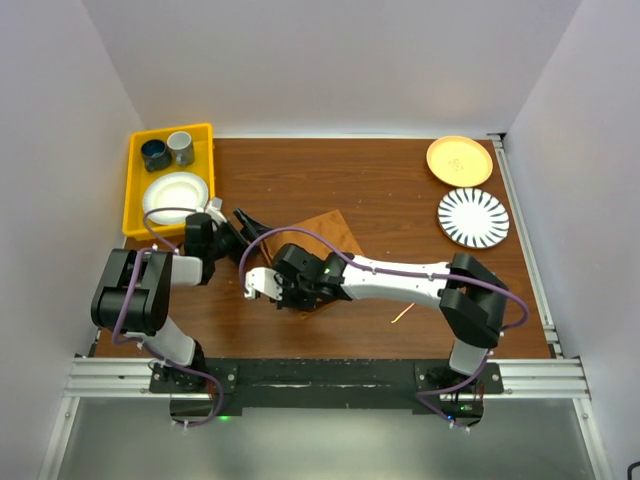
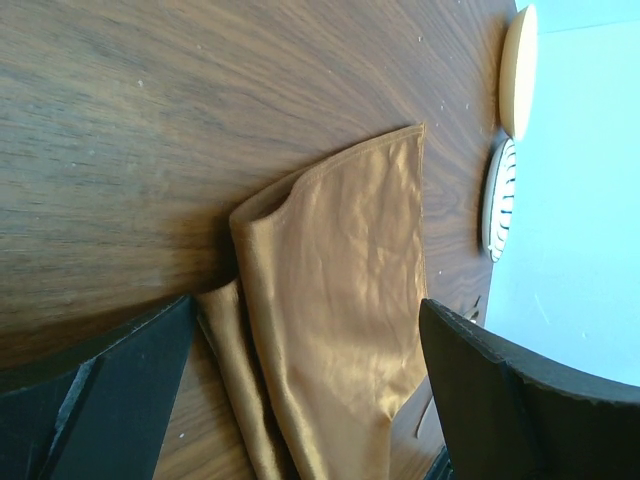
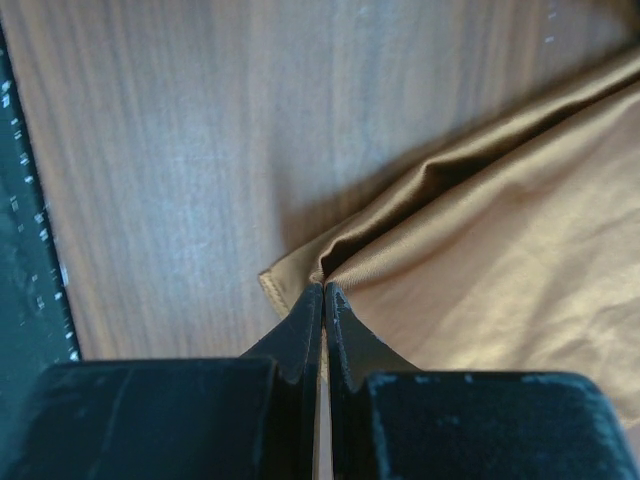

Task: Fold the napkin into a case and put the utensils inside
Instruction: Smooth out the lower triangle-folded napkin at the center of the board.

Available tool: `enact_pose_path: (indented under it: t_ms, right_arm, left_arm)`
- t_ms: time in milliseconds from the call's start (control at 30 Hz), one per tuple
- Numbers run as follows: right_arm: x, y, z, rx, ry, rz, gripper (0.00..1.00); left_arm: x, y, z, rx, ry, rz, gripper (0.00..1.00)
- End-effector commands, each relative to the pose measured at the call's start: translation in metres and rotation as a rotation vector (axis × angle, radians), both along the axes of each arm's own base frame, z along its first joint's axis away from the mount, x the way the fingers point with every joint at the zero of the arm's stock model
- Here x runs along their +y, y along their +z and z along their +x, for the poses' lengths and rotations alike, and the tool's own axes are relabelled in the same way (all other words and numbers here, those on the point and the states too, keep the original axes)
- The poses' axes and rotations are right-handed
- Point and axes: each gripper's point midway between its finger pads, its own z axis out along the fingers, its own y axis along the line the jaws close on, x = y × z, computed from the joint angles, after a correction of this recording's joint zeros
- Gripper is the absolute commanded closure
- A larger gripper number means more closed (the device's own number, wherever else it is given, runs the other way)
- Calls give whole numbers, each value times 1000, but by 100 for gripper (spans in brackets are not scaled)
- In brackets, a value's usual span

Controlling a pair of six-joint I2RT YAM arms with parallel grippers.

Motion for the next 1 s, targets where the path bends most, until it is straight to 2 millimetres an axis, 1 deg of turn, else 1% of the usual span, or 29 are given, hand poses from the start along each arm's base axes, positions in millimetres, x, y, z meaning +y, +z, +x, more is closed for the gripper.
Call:
enact_pose_path:
  t_ms: [0, 133, 200, 300, 367, 433, 467, 533, 567, 633, 667, 700, 767, 800, 833, 900, 967]
  right_arm:
    - [-4, 20, -13, 32, 10, 45, 100]
    - [-13, 12, -17, 44, 13, 13, 100]
    - [-15, 11, -16, 37, 12, 11, 100]
    - [-16, 3, -13, 30, -4, -1, 100]
    - [-16, -6, -11, 31, -18, -18, 100]
    - [-14, -5, -6, 20, -42, -13, 100]
    - [-12, -2, -6, 20, -48, 0, 100]
    - [-8, 8, -3, 25, -70, 35, 100]
    - [-6, 12, -1, 26, -82, 47, 100]
    - [-2, 26, 8, 35, -116, 91, 100]
    - [-1, 32, 12, 38, -129, 106, 100]
    - [3, 43, 19, 32, -143, 133, 100]
    - [2, 53, 30, 28, -170, 152, 100]
    - [2, 56, 34, 22, -178, 159, 100]
    - [2, 66, 42, 8, -191, 180, 100]
    - [2, 76, 50, -10, -205, 198, 100]
    - [0, 81, 54, -14, -213, 202, 100]
  left_arm:
    - [8, -5, 8, -9, 25, 66, 0]
    - [11, -6, 9, -7, 32, 89, 0]
    - [11, -5, 10, -16, 30, 95, 0]
    - [10, -4, 8, -13, 21, 89, 0]
    - [8, 2, 7, -29, 5, 85, 0]
    - [7, 8, 2, -44, -22, 80, 0]
    - [5, 17, -1, -66, -42, 62, 0]
    - [12, 22, -5, -73, -35, 43, 0]
    - [13, 32, -8, -98, -44, 32, 0]
    - [13, 33, -19, -88, -52, 22, 0]
    - [19, 43, -20, -113, -36, 18, 0]
    - [20, 38, -27, -91, -33, 16, 0]
    - [21, 44, -34, -95, -18, 11, 0]
    - [20, 38, -41, -74, -13, -2, 0]
    - [18, 37, -44, -57, -7, -21, 0]
    - [15, 33, -50, -40, -9, -30, 0]
    - [14, 30, -52, -26, 0, -34, 0]
